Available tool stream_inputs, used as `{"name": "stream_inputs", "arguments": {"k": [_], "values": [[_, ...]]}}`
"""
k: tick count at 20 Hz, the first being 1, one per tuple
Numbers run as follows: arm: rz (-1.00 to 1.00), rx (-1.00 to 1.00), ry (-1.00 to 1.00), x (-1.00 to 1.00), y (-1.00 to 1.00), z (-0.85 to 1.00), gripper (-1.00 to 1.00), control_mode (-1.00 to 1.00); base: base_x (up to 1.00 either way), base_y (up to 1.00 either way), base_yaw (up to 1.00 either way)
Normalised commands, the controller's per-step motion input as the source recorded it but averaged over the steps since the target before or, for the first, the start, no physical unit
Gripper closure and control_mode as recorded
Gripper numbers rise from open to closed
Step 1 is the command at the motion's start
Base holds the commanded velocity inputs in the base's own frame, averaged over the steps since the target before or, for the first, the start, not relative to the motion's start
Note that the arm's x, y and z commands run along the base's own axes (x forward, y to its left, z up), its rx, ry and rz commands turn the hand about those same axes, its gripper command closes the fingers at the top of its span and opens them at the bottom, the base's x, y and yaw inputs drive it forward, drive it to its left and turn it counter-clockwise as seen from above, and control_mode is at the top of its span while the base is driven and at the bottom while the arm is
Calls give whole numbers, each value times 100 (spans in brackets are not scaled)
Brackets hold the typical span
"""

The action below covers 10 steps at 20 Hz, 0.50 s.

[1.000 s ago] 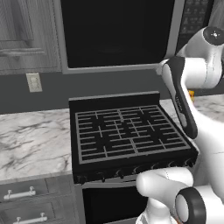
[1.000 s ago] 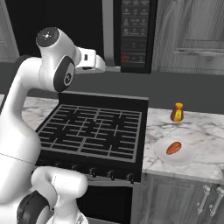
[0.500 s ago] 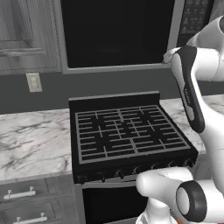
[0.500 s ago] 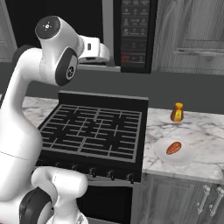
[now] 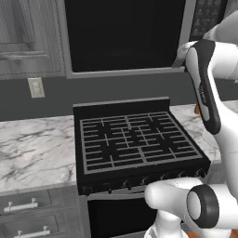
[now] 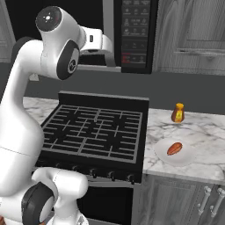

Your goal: Pick the sweet potato from the counter and place it in the microwave. Then turn on the microwave.

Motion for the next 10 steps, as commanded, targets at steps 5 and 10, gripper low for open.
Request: {"name": "stream_inputs", "arguments": {"k": [5, 10], "values": [[0, 0, -11, 4, -1, 11, -100, -100, 0, 0, 0], [0, 0, -12, 1, -7, 15, -100, -100, 0, 0, 0]]}}
